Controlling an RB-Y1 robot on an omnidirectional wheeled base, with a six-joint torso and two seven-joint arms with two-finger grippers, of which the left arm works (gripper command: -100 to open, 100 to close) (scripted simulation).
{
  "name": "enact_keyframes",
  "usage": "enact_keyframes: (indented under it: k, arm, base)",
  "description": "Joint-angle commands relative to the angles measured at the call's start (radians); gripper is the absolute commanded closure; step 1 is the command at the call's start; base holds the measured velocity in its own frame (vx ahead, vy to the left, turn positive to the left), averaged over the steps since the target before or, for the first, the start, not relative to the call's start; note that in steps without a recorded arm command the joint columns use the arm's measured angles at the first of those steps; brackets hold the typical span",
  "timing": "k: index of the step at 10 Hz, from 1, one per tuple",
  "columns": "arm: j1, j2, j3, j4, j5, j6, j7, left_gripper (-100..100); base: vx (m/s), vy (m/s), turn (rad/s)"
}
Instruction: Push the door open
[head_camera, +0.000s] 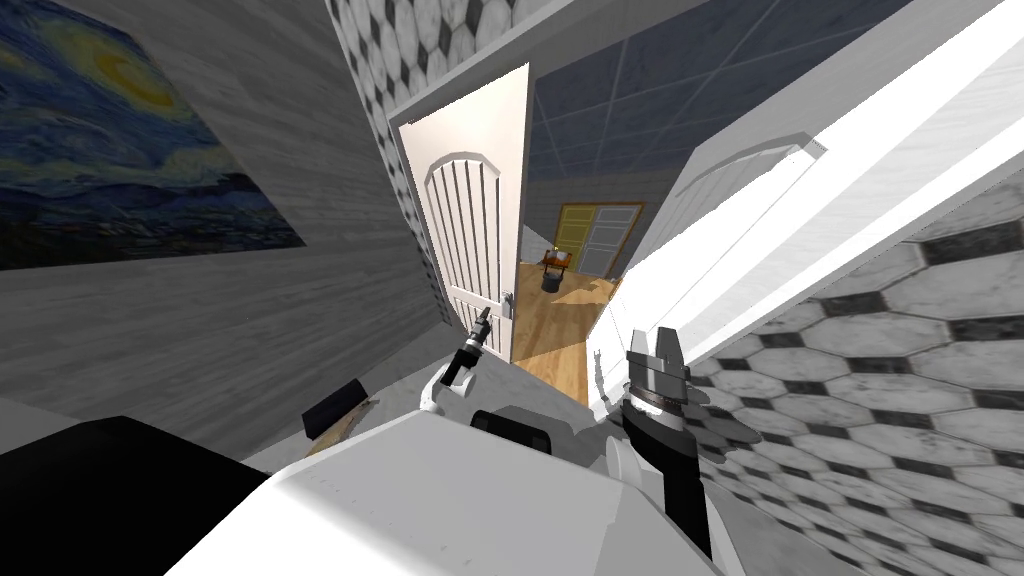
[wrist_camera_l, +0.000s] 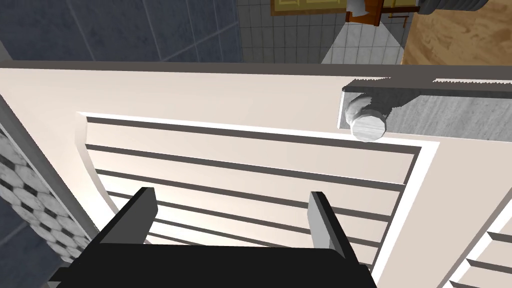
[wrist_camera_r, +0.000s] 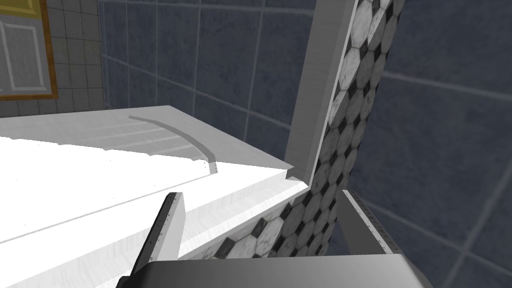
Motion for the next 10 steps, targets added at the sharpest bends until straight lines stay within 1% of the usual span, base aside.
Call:
enact_keyframes:
  k: [1,4,5,8,9,10]
  arm:
    - [-0.019,-0.001,-0.008,0.037,-0.001,0.021,0.007,-100]
    - [-0.055,-0.004,-0.022,0.113,-0.001,0.046,0.019,-100]
    - [-0.055,-0.004,-0.022,0.113,-0.001,0.046,0.019,-100]
    - [-0.086,-0.007,-0.034,0.179,-0.002,0.068,0.03,-100]
    - [-0.086,-0.007,-0.034,0.179,-0.002,0.068,0.03,-100]
    - [-0.096,-0.008,-0.038,0.2,-0.002,0.074,0.033,-100]
  base:
    - [0.083,0.116,-0.078]
    - [0.074,0.103,-0.069]
    - [0.051,0.077,-0.023]
    - [0.059,0.084,-0.058]
    - [0.056,0.075,-0.018]
    - [0.027,0.066,-0.032]
